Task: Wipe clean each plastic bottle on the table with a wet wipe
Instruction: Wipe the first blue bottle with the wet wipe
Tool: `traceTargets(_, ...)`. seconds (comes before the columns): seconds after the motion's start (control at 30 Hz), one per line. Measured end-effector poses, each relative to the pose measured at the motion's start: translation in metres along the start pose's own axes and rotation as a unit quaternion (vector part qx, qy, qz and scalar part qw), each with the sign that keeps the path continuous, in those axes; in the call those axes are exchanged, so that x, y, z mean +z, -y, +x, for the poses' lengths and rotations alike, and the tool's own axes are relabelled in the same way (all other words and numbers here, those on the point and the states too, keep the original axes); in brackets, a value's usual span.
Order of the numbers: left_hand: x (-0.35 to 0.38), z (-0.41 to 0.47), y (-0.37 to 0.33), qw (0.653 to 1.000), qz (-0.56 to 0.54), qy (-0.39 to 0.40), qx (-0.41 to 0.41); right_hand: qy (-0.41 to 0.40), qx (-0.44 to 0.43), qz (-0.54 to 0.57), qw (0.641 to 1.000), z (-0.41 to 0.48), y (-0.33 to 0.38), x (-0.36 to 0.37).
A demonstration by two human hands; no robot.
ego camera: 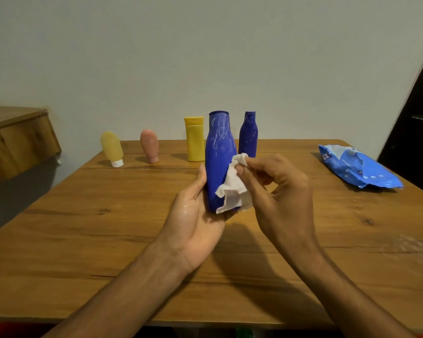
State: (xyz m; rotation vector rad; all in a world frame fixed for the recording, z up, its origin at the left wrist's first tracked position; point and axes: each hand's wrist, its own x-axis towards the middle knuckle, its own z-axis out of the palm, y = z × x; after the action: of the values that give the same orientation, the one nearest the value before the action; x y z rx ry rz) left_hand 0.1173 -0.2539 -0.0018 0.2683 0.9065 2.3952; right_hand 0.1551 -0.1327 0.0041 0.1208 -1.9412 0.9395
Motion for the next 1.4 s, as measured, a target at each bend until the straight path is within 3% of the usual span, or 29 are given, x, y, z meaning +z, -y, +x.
traceTargets(0.13,-0.002,0.002,0.001,1.000,-0.003,0.008,-0.006,0.025,-0.034,-0.026,0.999,-0.005,0.000,-0.001)
traceTargets(0.27,0.000,0.001,0.006,1.000,0.008,0.004,0.018,-0.011,-0.016,-0.046,0.999,0.002,-0.003,0.000)
traceTargets(0.43,-0.001,0.003,0.005,1.000,0.020,-0.008,0.016,0.030,-0.078,-0.079,0.993,-0.006,-0.005,0.000)
traceTargets(0.6,0.000,0.003,0.011,0.999,0.029,-0.003,0.024,0.005,-0.063,-0.079,0.995,0.001,-0.009,-0.002)
traceTargets(0.7,-0.003,0.004,0.010,1.000,0.022,-0.008,0.016,0.028,-0.124,-0.125,0.984,-0.009,-0.006,0.002)
traceTargets(0.8,-0.003,0.003,0.012,0.999,0.045,-0.002,0.024,0.011,-0.118,-0.159,0.980,0.000,-0.008,-0.001)
traceTargets(0.9,-0.002,0.001,0.013,0.998,0.051,0.004,0.026,0.012,-0.109,-0.152,0.982,0.000,-0.009,-0.003)
traceTargets(1.03,-0.004,0.002,0.012,0.999,0.037,0.007,0.025,0.051,-0.160,-0.169,0.971,-0.007,-0.006,0.000)
traceTargets(1.13,-0.004,0.002,0.016,0.996,0.078,0.015,0.038,0.019,-0.117,-0.126,0.985,0.004,-0.006,-0.006)
traceTargets(1.3,-0.001,0.001,0.018,0.993,0.101,0.015,0.054,0.025,-0.171,-0.135,0.976,0.003,-0.004,-0.009)
traceTargets(1.4,-0.001,0.001,0.020,0.993,0.104,0.017,0.060,0.010,-0.148,-0.142,0.979,0.008,-0.005,-0.010)
